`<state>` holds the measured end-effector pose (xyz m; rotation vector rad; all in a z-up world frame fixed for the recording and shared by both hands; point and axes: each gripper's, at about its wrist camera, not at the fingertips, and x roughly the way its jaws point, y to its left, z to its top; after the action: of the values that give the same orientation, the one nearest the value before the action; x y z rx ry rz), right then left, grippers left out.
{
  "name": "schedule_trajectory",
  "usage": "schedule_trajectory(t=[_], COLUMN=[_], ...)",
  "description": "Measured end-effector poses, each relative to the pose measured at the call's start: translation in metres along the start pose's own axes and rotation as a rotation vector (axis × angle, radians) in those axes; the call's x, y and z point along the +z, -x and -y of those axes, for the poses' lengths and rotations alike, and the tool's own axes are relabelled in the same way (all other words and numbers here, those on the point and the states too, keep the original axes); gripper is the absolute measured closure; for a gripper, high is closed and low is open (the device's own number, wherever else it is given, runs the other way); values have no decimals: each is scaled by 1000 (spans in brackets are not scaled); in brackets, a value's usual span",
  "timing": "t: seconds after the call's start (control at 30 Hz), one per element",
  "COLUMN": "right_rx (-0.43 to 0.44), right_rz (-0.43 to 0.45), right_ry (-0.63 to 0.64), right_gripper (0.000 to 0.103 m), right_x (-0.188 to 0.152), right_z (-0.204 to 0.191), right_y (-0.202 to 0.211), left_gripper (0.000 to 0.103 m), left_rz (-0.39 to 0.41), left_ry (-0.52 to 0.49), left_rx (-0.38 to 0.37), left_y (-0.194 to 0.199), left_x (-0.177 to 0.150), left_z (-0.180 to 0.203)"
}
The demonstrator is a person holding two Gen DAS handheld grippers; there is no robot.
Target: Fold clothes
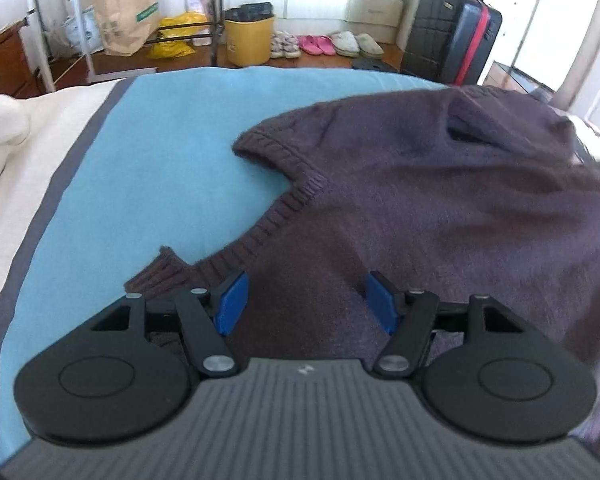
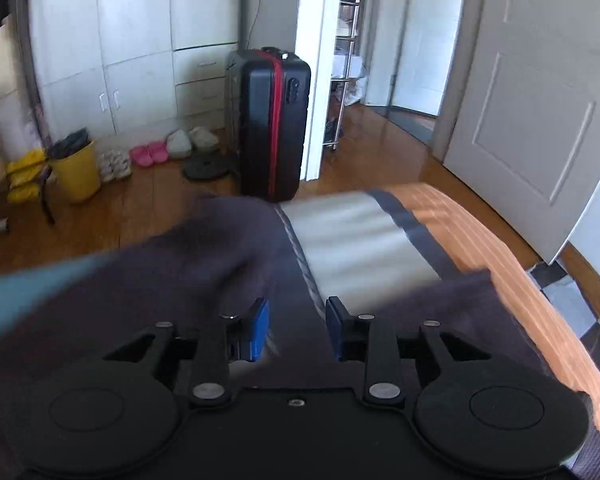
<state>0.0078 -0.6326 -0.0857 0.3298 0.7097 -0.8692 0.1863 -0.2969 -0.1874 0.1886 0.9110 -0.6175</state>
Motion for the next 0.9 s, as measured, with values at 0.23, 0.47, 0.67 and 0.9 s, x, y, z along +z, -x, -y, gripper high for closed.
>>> schedule_trajectory(t=[0.23, 0.47, 0.67, 0.9], right_rx=[251, 329, 300, 305], right_rz=[-103, -41, -42, -80], right_ry=[-135, -291, -104, -83], right_gripper=[50, 41, 40, 40], right_x=[-116, -215, -226, -231], right_z=[65, 74, 34, 42], right_y=[109, 209, 232, 225], left_gripper=[37, 35, 33, 29], left_rz=[21, 29, 37, -12], left_ry=[-38, -164, -300, -348], left_rx=[15, -25, -70, -104], left_y=[1, 38, 70, 91], left_x=[2, -27, -63, -87], left_z=[25, 58, 87, 101])
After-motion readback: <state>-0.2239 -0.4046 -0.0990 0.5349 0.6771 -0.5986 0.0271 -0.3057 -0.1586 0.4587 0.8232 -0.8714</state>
